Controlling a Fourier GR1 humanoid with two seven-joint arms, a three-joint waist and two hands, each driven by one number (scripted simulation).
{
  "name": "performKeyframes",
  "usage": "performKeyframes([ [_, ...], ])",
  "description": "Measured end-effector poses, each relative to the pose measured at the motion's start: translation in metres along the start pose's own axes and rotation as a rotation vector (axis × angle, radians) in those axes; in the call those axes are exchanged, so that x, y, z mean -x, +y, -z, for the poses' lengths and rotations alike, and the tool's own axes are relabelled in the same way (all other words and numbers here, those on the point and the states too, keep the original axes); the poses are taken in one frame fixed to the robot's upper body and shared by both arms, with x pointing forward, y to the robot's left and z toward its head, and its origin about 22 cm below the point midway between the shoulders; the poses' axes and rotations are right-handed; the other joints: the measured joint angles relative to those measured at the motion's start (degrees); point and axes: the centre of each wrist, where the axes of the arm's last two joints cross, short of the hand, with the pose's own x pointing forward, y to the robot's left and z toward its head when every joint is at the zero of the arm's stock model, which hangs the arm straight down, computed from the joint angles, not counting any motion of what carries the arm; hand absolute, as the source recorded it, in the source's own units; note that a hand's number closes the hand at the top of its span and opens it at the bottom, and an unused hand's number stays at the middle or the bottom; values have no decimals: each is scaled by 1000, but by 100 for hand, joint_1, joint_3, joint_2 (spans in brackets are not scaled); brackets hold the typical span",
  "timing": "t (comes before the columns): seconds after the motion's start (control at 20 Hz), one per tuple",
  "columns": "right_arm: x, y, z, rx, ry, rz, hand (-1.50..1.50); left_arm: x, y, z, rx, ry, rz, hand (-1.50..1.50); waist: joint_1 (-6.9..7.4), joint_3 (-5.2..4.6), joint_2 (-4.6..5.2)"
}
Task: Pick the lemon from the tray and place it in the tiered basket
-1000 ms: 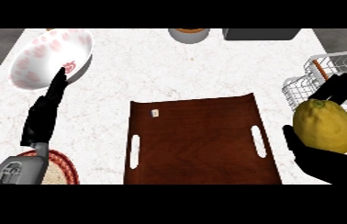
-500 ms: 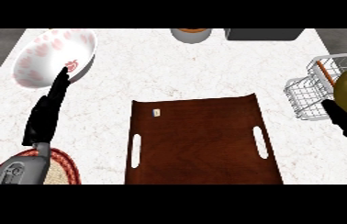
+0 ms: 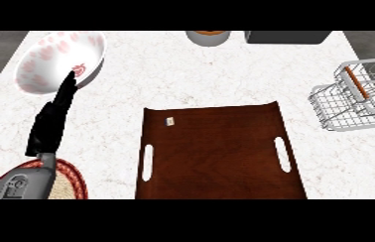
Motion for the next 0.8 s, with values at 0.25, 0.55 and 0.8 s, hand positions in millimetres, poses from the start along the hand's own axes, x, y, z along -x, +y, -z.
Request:
performKeyframes([
  [0.25,36,4,25,-7,-9,-42,150,6,6,1,1,3,2,0,-5,0,-6],
  [0.55,68,21,39,-89,-47,-10,150,5,2,0,-4,5,-3,0,-14,-1,-12],
  [0.8,88,46,44,-170,-46,50,150,11,0,1,-7,4,1,0,-13,-1,-10],
])
